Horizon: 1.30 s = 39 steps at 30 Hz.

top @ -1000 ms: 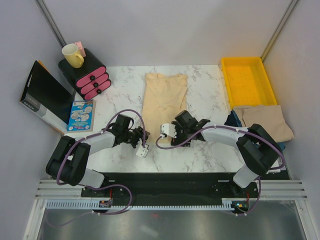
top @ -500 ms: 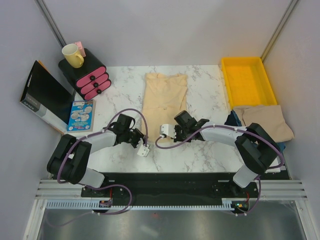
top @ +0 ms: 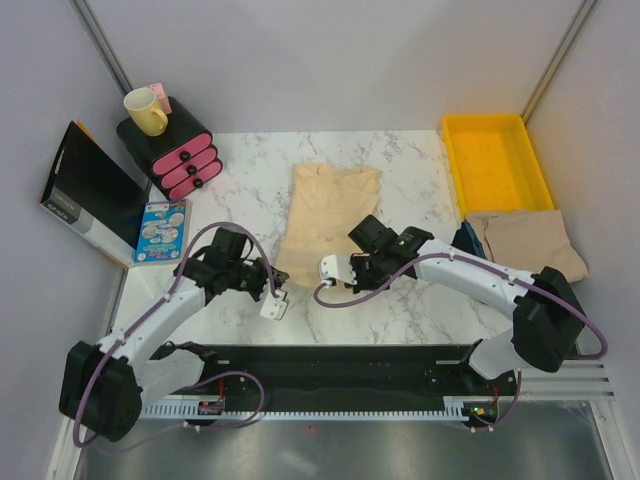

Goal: Fold and stack the t-shirts
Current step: Grab one side of the 2/3 rectangular tshirt with both arms, then fold the long partially folded tshirt into a neat square

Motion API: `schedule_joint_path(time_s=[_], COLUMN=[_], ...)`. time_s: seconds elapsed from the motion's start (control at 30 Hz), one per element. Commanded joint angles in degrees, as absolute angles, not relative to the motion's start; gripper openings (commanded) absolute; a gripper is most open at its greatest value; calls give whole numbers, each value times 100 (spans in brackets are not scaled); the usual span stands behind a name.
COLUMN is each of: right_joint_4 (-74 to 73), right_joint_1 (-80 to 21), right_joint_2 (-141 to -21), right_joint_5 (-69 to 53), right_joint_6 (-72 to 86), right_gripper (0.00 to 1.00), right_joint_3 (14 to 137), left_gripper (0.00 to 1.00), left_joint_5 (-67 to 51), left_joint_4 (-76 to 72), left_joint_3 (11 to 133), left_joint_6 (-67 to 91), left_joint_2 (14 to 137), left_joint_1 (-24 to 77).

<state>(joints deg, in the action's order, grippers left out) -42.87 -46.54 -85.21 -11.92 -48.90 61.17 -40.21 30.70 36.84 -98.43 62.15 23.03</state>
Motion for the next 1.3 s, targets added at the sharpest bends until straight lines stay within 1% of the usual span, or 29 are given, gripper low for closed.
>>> schedule_joint_path(time_s=[0.0,0.07,0.2,0.37,0.47,0.53,0.67,0.73,0.9,1.07,1.27], right_joint_4=[-5677,-6019,-6625,-6899,-6987,-6970,-6654,-6408,-5566,-4932,-4071], right_joint_1=[-4913,-5053,-5413,-5669,-5730,-5739,-5739,-5730,-5669,-5371,-5001], right_joint_2=[-8052,-7824,-7462,-7295,-7330,-7356,-7479,-7506,-7506,-7646,-7813], right_joint_5=[-1511,-1661,-1828,-1986,-1899,-1714,-1056,-583,350,781,1010], right_joint_6=[-5080,-5098,-5001,-4878,-4913,-5009,-5159,-5307,-5607,-5879,-6222], right_gripper=[0,0,0,0,0,0,0,0,0,0,0], right_joint_3=[6284,6337,6556,6837,7013,7084,7005,6952,6873,6969,6908], left_gripper=[2,2,2,2,2,2,2,2,2,2,2], left_joint_5=[-4508,-4710,-4983,-5448,-5616,-5555,-5318,-5186,-5010,-4975,-4720], left_joint_4=[4716,5052,5947,6687,6759,6514,5382,5090,4256,3929,3332], left_joint_3=[3814,3841,4025,4341,4526,4631,4912,5141,5405,5326,5142], left_joint_6=[-9738,-9799,-9957,-10387,-10668,-10697,-10284,-10152,-9809,-9747,-9484], left_joint_2=[5293,4776,4141,3859,3850,4007,4604,5016,5510,5651,5783], left_joint_1=[2338,2364,2382,2391,2391,2391,2391,2391,2391,2391,2373])
